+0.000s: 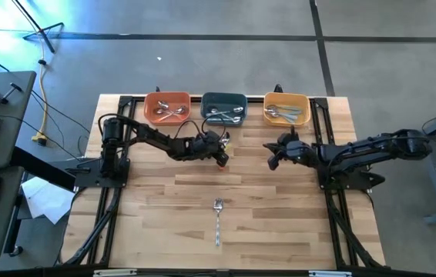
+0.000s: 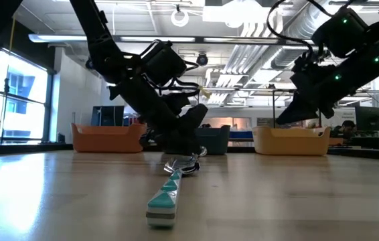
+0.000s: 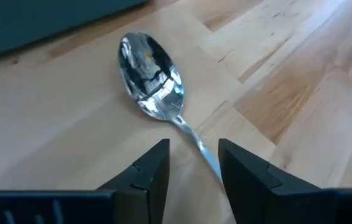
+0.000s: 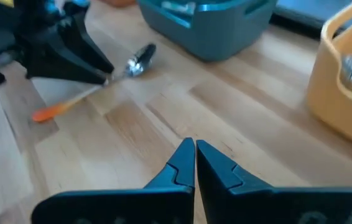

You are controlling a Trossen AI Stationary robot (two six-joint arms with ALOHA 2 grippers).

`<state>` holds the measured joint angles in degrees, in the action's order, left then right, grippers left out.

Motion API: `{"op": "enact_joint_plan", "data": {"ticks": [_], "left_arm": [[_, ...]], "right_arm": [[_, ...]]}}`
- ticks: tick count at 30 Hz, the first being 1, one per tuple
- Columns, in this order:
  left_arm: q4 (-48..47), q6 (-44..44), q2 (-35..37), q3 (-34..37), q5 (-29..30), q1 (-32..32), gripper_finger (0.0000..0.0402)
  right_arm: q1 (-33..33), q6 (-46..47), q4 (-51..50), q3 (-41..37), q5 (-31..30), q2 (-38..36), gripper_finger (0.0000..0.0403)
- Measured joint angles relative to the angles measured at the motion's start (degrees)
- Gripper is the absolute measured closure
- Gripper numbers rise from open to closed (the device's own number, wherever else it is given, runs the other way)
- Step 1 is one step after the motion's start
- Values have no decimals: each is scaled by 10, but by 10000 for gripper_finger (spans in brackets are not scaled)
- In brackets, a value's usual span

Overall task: Sort silverware by color (type)
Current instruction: Put the orange spoon into the orange bin

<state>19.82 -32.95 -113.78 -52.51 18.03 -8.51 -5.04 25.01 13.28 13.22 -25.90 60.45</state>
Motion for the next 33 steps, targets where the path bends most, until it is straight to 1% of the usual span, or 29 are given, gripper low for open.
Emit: {"op": "enact_joint_plan", "data": {"ticks": [4,7,13,16,20,24,27,33], "left_arm": [[-3,11,-2,0,11,1,275],[19,25,-13,0,16,1,275],[100,28,-57,-1,29,1,275],[120,28,-71,-2,30,0,275],[103,31,-75,-3,28,0,275],[89,56,-75,-3,17,2,277],[80,98,-74,-3,9,5,291],[62,157,-69,-3,5,17,352]], "right_arm": [[11,-29,48,0,-45,0,403],[11,-62,98,0,-70,0,403],[-5,-178,205,0,-71,0,403],[-23,-232,256,0,-72,0,403],[-50,-253,305,0,-72,0,403],[-71,-251,311,0,-71,0,403],[-79,-250,306,0,-65,0,403],[-81,-250,298,0,-53,0,403]]}}
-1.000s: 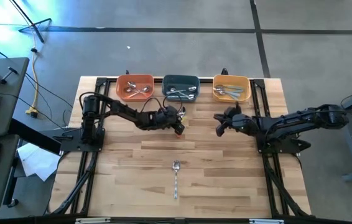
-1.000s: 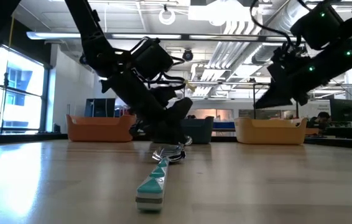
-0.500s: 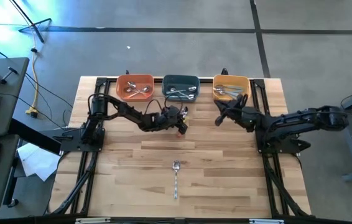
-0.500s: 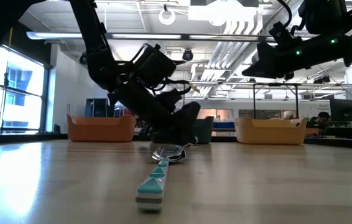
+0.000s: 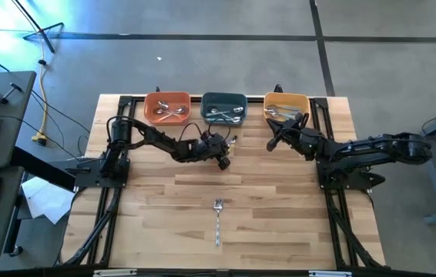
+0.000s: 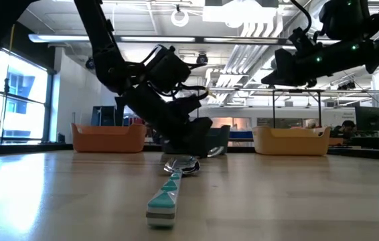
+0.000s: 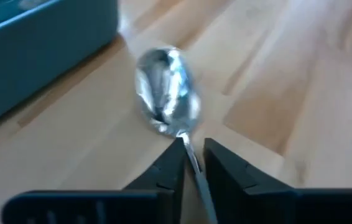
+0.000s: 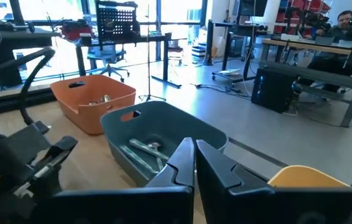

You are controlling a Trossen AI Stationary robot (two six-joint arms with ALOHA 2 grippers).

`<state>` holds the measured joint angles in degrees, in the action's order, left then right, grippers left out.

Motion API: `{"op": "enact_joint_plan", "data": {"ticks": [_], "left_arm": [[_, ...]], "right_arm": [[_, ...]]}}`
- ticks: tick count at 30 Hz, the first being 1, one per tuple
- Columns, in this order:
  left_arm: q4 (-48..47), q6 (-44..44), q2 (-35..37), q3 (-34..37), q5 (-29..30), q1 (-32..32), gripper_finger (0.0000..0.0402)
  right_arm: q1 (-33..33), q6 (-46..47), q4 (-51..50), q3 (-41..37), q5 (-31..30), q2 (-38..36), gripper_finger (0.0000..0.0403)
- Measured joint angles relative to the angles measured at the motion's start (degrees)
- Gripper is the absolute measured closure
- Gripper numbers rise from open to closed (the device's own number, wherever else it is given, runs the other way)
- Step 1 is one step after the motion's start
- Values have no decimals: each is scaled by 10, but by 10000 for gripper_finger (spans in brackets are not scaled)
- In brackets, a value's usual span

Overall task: Sort silverware by color (type)
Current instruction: Put the orange spoon into the orange bin

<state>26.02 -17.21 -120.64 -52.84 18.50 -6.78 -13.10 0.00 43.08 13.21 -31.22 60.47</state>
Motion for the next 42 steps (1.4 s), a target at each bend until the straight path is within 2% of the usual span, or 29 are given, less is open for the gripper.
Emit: {"op": "enact_joint_plan", "data": {"ticks": [5,13,18,23,31,34,38,42], "left_arm": [[-53,56,27,1,-21,8,395],[-196,124,120,7,-37,29,398],[-229,134,162,6,-23,45,399],[-259,131,166,7,14,59,398],[-313,134,168,5,10,65,399],[-333,154,168,5,-6,69,398],[-348,218,169,4,-11,82,398],[-381,241,170,3,-27,81,398]], "right_arm": [[3,2,-16,0,2,0,403],[8,0,-88,0,2,0,403],[8,-7,-116,0,2,12,403],[-2,-58,-88,0,2,43,403],[-32,-105,-37,0,2,101,403],[-43,-103,-29,0,19,118,403],[-50,-79,-26,0,78,133,403],[-45,-41,-35,0,89,141,403]]}}
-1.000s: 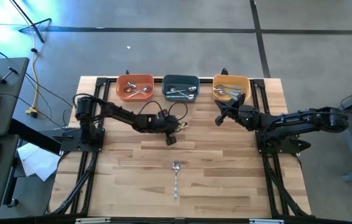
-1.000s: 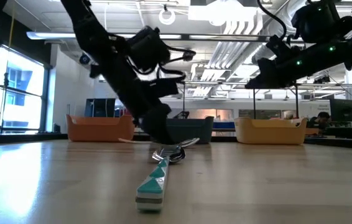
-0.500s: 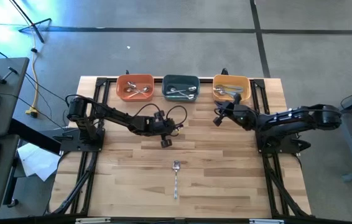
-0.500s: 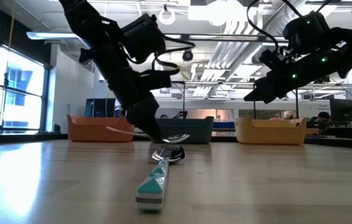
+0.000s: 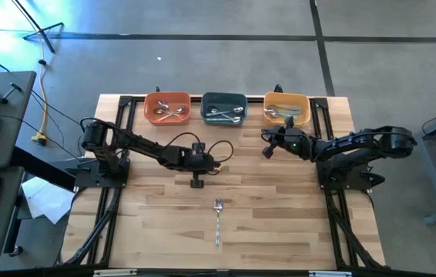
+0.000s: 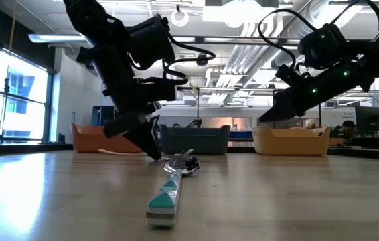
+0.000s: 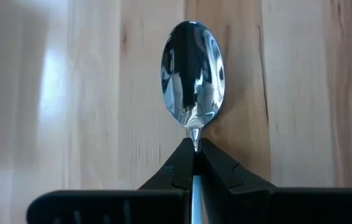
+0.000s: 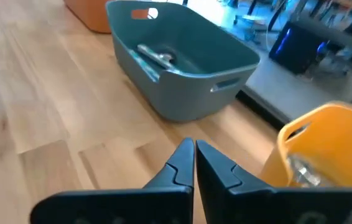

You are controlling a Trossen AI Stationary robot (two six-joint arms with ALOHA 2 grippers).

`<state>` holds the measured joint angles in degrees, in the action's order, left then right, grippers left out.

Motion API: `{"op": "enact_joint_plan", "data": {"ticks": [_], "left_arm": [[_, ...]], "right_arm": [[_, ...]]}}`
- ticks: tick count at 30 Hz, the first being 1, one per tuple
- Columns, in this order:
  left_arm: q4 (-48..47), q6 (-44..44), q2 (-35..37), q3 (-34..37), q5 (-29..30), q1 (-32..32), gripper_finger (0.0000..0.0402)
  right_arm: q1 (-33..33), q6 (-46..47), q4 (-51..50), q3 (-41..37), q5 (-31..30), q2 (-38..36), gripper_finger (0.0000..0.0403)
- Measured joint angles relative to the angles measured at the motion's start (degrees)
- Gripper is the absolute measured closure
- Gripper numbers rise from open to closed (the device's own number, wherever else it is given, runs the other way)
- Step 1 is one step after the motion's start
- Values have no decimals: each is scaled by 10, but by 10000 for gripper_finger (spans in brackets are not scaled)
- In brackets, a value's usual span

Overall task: Sort silverware by color (type)
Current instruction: Put the orange spoon into the orange bin

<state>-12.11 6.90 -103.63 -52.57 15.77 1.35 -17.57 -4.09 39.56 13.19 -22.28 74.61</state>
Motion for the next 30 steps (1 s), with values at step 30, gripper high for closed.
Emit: {"op": "enact_joint_plan", "data": {"ticks": [30], "left_arm": [[-158,-32,256,88,146,-32,400]], "right_arm": [[286,343,-100,0,-183,28,403]]}}
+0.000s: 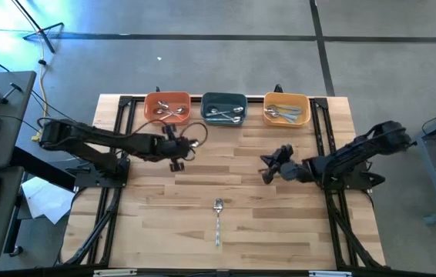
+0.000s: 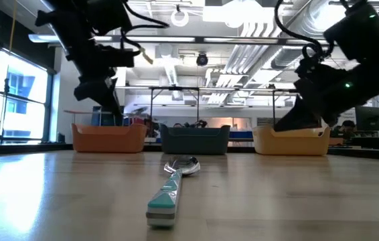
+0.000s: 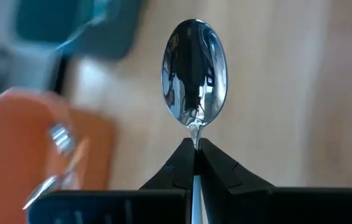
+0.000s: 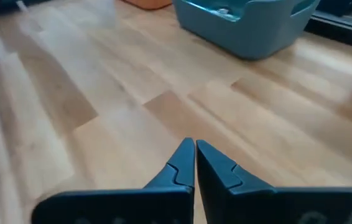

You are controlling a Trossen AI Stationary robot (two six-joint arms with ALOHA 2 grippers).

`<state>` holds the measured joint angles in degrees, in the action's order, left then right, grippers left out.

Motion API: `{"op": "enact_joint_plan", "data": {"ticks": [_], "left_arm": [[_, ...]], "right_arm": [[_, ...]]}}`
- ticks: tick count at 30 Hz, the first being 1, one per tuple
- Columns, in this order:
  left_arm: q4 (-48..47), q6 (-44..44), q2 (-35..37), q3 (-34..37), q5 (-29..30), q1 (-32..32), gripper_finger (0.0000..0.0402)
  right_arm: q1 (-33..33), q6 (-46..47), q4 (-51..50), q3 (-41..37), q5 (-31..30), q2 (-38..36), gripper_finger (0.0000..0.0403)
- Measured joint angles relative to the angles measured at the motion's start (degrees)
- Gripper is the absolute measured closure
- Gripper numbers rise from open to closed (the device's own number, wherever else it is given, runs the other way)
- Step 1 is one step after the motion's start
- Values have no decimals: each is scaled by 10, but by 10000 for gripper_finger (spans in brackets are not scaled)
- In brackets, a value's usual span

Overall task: Sort silverware by color (type)
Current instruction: Put the orange spoon into the orange bin

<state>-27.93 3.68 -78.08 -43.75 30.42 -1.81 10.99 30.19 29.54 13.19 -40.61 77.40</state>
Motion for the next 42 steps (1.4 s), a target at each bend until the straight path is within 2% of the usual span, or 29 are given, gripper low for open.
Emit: {"op": "enact_joint_plan", "data": {"ticks": [4,8,11,14,16,18,22,29,33,38,42], "left_arm": [[-49,-24,35,0,61,-40,400],[-49,-23,57,0,89,-111,400],[-22,22,60,0,90,-174,400],[44,97,55,0,89,-242,400],[102,148,46,-1,62,-286,400],[156,179,38,-1,11,-328,400],[196,184,15,-2,-97,-391,400],[195,205,-44,-2,-106,-430,401],[230,213,-88,-2,-137,-441,401],[293,230,-146,-2,-112,-444,401],[313,230,-178,-2,-137,-443,401]], "right_arm": [[58,55,8,0,-55,45,403],[84,101,26,4,-88,95,403],[94,109,28,28,-84,113,403],[117,88,15,58,-93,137,403],[131,73,1,82,-106,152,403],[141,66,-26,106,-116,165,403],[147,58,-69,147,-142,184,403],[141,29,-85,181,-149,213,403],[142,28,-89,182,-149,213,403],[141,23,-90,182,-149,213,403],[137,23,-97,182,-148,213,403]]}}
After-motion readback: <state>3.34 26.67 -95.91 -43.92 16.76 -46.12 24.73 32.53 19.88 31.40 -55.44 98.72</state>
